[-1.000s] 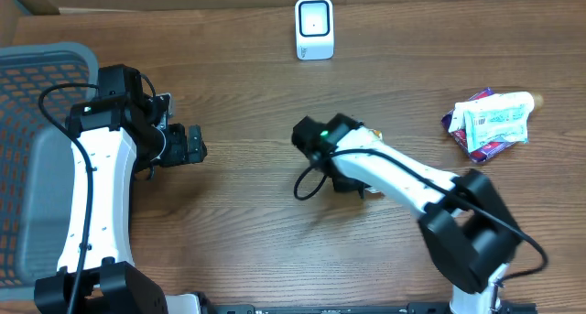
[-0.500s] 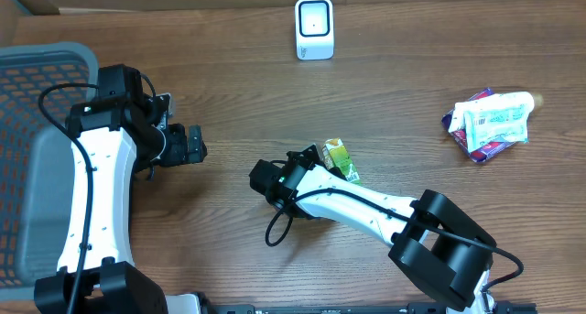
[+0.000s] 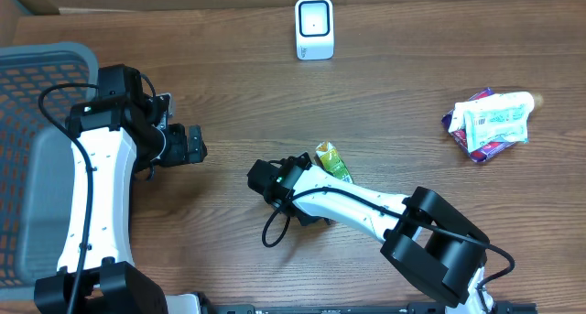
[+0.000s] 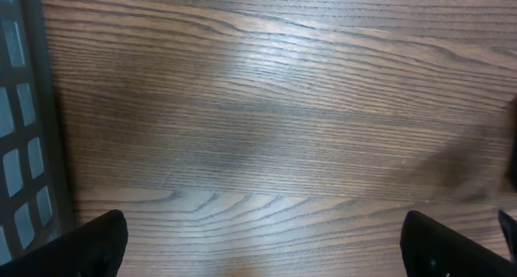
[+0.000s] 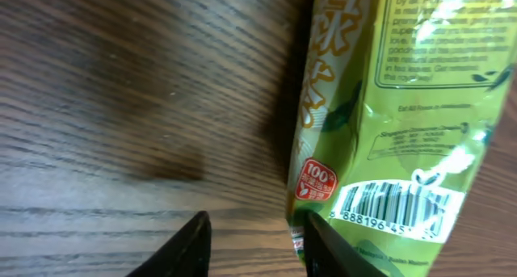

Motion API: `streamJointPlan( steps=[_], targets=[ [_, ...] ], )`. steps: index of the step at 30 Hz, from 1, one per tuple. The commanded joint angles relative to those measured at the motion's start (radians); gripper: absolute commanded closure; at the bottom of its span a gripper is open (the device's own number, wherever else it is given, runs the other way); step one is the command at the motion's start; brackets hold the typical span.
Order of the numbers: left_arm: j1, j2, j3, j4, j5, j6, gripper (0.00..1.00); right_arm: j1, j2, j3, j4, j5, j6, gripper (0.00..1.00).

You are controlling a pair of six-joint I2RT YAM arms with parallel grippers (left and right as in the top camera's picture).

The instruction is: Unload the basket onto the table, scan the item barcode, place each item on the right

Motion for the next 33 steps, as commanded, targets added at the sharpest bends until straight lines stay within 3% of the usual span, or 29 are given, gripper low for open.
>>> streamJointPlan(
  steps=[1, 5, 9, 13, 18, 27, 33],
  targets=[
    [0.004, 0.006, 0.006, 0.0, 0.006, 0.016, 0.01, -0.025, 0.0, 0.021, 0.002, -0.06, -0.006, 0.6],
    [0.004, 0.006, 0.006, 0.0, 0.006, 0.016, 0.0, -0.042, -0.004, 0.022, 0.001, -0.132, -0.047, 0.69],
    [0.004, 0.006, 0.006, 0.0, 0.006, 0.016, 0.0, -0.04, -0.014, 0.05, 0.001, -0.169, -0.074, 0.69],
    [0.004, 0.006, 0.006, 0.0, 0.006, 0.016, 0.0, -0.039, -0.014, 0.085, 0.021, -0.211, -0.103, 0.68],
    [0.004, 0.006, 0.006, 0.001, 0.006, 0.016, 0.0, -0.043, -0.014, 0.086, 0.031, -0.213, -0.105, 0.6],
    [0.004, 0.006, 0.006, 0.0, 0.006, 0.016, 0.0, -0.062, -0.014, 0.056, 0.036, -0.231, -0.154, 0.58],
    [0.004, 0.006, 0.006, 0.0, 0.006, 0.016, 0.0, -0.153, -0.014, 0.026, 0.019, -0.231, -0.165, 0.58]
  ],
)
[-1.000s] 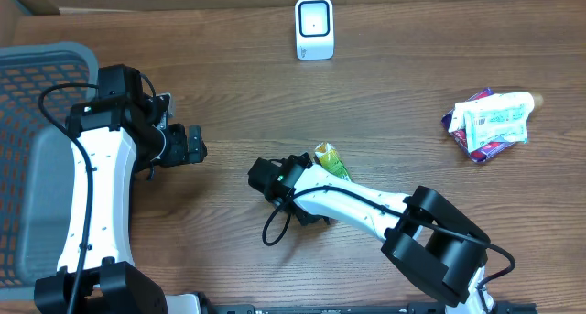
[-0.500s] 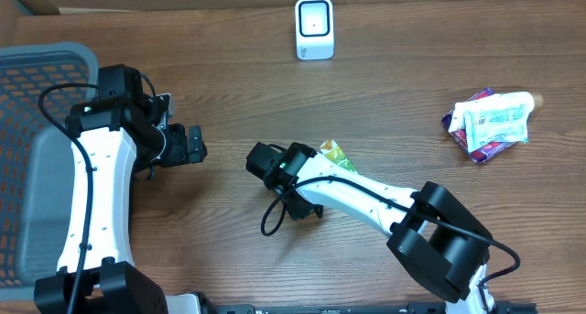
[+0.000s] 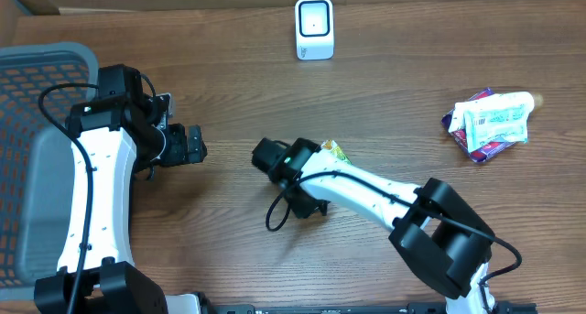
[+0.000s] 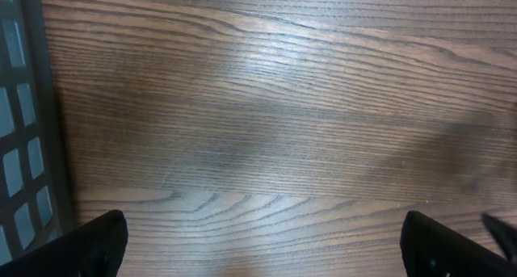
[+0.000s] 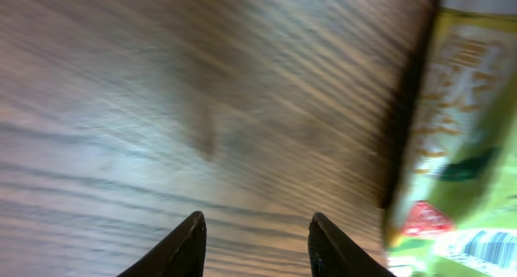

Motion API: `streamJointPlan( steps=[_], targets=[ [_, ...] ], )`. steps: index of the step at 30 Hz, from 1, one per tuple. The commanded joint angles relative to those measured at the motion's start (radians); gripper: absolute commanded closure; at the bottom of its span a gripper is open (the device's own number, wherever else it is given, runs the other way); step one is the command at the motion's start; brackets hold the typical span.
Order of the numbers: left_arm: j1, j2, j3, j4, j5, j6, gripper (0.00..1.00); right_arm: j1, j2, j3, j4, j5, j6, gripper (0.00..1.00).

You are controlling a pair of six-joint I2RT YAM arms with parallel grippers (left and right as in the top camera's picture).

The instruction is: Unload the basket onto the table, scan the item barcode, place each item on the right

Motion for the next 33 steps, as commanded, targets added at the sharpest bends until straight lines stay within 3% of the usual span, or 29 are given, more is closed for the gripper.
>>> streamJointPlan(
  steps=[1, 8, 11, 15, 21, 25, 28, 30, 31, 33],
  targets=[
    [0.004, 0.006, 0.006, 0.0, 0.006, 0.016, 0.0, -0.082, -0.014, -0.036, -0.006, 0.001, -0.029, 0.58],
    [0.004, 0.006, 0.006, 0.0, 0.006, 0.016, 0.0, -0.275, -0.014, -0.072, 0.007, 0.079, -0.079, 0.59],
    [0.004, 0.006, 0.006, 0.0, 0.006, 0.016, 0.0, -0.356, -0.014, -0.069, 0.038, 0.106, -0.079, 0.67],
    [0.004, 0.006, 0.006, 0.001, 0.006, 0.016, 0.01, -0.444, -0.02, -0.027, 0.035, 0.068, -0.079, 0.8],
    [0.004, 0.006, 0.006, 0.0, 0.006, 0.016, 0.0, -0.488, -0.126, 0.068, -0.01, -0.103, -0.078, 0.78],
    [0.004, 0.006, 0.006, 0.0, 0.006, 0.016, 0.0, -0.49, -0.236, 0.105, -0.016, -0.263, 0.002, 0.54],
    [0.004, 0.006, 0.006, 0.0, 0.006, 0.016, 0.0, -0.484, -0.286, 0.105, 0.017, -0.33, 0.178, 0.5],
    [0.004, 0.006, 0.006, 0.0, 0.006, 0.016, 0.0, -0.476, -0.288, 0.101, 0.037, -0.328, 0.296, 0.34],
    [0.004, 0.006, 0.006, 0.0, 0.006, 0.016, 0.0, -0.47, -0.278, 0.08, 0.072, -0.329, 0.39, 0.11],
    [0.004, 0.006, 0.006, 0.0, 0.006, 0.016, 0.0, -0.462, -0.261, 0.055, 0.103, -0.329, 0.476, 0.0]
  ],
)
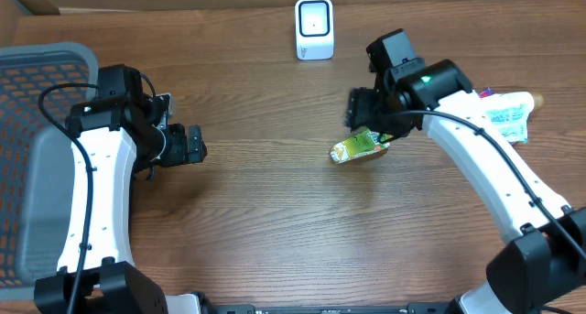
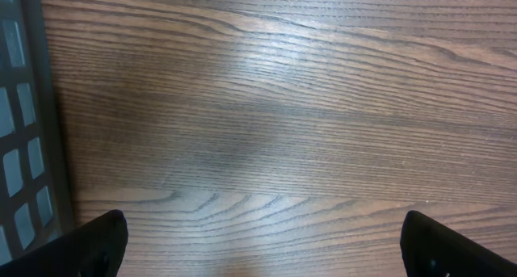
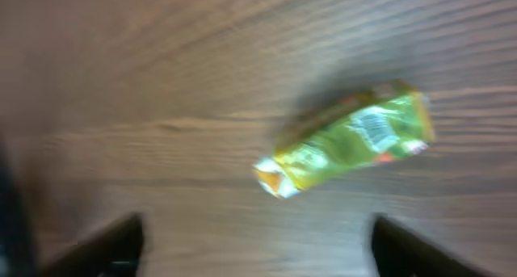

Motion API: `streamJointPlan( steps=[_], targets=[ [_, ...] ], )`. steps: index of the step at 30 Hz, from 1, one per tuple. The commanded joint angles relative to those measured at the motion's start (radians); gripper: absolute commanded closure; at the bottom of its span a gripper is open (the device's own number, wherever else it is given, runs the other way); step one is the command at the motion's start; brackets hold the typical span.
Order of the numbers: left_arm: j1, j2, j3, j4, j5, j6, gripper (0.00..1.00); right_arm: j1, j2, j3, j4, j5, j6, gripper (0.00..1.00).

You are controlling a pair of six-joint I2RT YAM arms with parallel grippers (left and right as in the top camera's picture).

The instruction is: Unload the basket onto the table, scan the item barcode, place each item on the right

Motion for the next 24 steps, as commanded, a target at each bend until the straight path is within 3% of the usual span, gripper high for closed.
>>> streamJointPlan(
  steps=[1, 10, 16, 24],
  targets=[
    [0.004, 0.006, 0.006, 0.0, 0.006, 0.016, 0.0, 0.023, 0.047, -0.055, 0.053, -0.042, 0.274, 0.0],
    [0.004, 0.006, 0.006, 0.0, 0.006, 0.016, 0.01, 0.038, 0.065, -0.3, 0.321, -0.026, 0.651, 0.0],
    [0.004, 0.006, 0.006, 0.0, 0.006, 0.016, 0.0, 0.038, 0.065, -0.337, 0.36, 0.001, 0.66, 0.0],
    [0.004, 0.006, 0.006, 0.0, 0.006, 0.016, 0.0, 0.103, 0.066, -0.373, 0.38, 0.069, 0.661, 0.1]
  ],
)
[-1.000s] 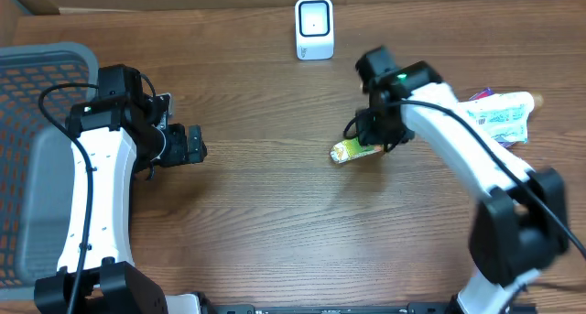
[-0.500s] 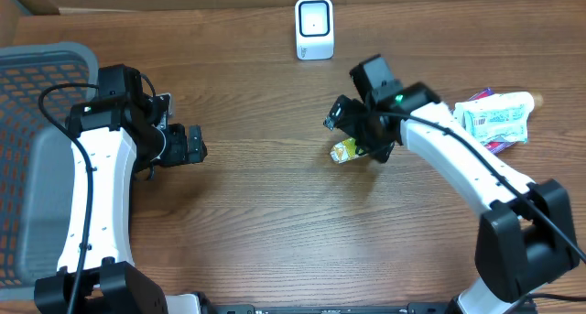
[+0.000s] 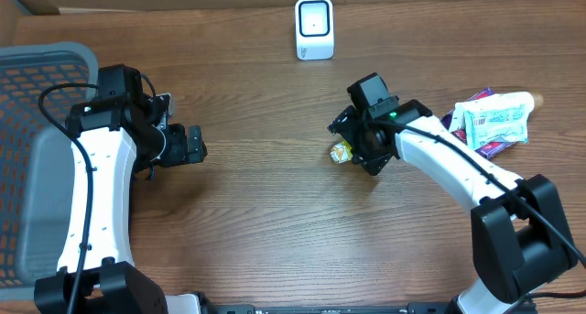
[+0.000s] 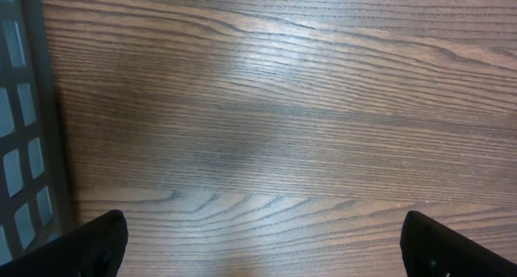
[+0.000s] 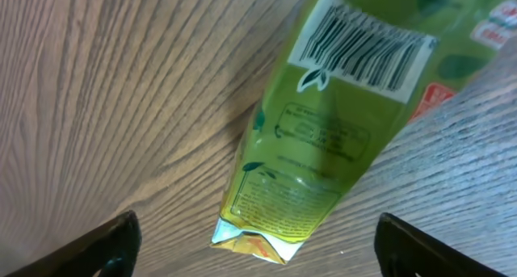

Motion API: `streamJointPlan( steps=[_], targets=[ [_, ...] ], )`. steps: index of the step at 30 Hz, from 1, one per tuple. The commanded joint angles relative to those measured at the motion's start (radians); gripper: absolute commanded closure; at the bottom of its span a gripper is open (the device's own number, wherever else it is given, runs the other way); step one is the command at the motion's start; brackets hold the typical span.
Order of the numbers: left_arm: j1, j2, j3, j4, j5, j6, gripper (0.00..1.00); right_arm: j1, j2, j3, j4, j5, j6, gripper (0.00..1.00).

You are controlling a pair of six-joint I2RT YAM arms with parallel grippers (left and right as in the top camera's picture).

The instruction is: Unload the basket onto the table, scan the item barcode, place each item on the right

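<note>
A green tea packet (image 5: 339, 123) lies flat on the wooden table with its barcode (image 5: 359, 51) facing up. My right gripper (image 5: 262, 253) hangs low over it, open wide, with the packet's folded end between the fingers and touching neither. From overhead the right gripper (image 3: 364, 147) covers most of the packet (image 3: 341, 152). The white scanner (image 3: 314, 27) stands at the table's far edge. At the left, my left gripper (image 4: 262, 249) is open over bare wood, seen overhead (image 3: 192, 145).
A grey mesh basket (image 3: 41, 85) fills the left side, its wall showing in the left wrist view (image 4: 16, 107). A pile of other packets (image 3: 493, 122) lies at the right. Bare wood (image 3: 275, 94) lies between the scanner and both grippers.
My right gripper was higher and a little right of the packet; now it is down close over it, still open wide. The packet and the left arm have not moved.
At first my right gripper, narrowly open, was low beside the packet at mid-table, reaching in from the left of it. Then it sat further left. Later it was to the right, above the packet, which lay turned sideways. Now it is low over the packet.
</note>
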Motion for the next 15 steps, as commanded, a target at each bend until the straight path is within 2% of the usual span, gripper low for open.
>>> streamJointPlan(
  steps=[1, 8, 12, 15],
  targets=[
    [0.004, 0.006, 0.006, 0.0, 0.006, 0.016, 0.01, 0.051, -0.002, -0.04, 0.021, 0.045, 0.016, 0.11],
    [0.004, 0.006, 0.006, 0.0, 0.006, 0.016, 0.0, 0.111, -0.002, -0.056, 0.048, 0.143, 0.015, 0.23],
    [0.004, 0.006, 0.006, 0.0, 0.006, 0.016, 0.0, 0.109, -0.002, -0.056, 0.045, 0.186, 0.002, 0.33],
    [0.004, 0.006, 0.006, 0.0, 0.006, 0.016, 0.0, 0.106, -0.002, -0.056, 0.055, 0.22, -0.077, 0.36]
  ],
)
